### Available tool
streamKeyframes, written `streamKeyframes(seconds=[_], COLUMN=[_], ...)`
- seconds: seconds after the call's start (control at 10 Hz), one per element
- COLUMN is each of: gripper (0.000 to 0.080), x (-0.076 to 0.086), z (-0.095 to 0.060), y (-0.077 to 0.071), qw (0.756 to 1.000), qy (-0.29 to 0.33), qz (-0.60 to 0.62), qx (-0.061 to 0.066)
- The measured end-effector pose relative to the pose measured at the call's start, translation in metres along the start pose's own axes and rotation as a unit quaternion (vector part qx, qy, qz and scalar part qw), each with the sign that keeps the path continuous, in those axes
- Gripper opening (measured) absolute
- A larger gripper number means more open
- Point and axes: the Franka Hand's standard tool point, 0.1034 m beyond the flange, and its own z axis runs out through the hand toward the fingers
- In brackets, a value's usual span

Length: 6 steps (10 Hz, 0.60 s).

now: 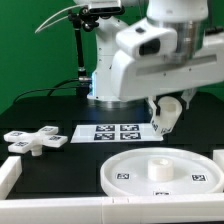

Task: Assemble round table

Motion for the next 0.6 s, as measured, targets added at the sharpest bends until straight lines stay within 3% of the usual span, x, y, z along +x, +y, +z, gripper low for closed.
streamKeyframes(seconds=[0.1, 0.2, 0.5, 0.6], gripper=[0.0409, 0.0409, 0.0409, 0.0409], x=[0.012, 0.018, 0.021, 0.024], z=[-0.020, -0.023, -0.017, -0.011], y=[0.007, 0.007, 0.013, 0.008], qw=[0.999, 0.996, 0.981, 0.974], qy=[0.042, 0.090, 0.189, 0.221], qz=[0.000, -0.001, -0.004, -0.009], qx=[-0.004, -0.016, -0.037, -0.046])
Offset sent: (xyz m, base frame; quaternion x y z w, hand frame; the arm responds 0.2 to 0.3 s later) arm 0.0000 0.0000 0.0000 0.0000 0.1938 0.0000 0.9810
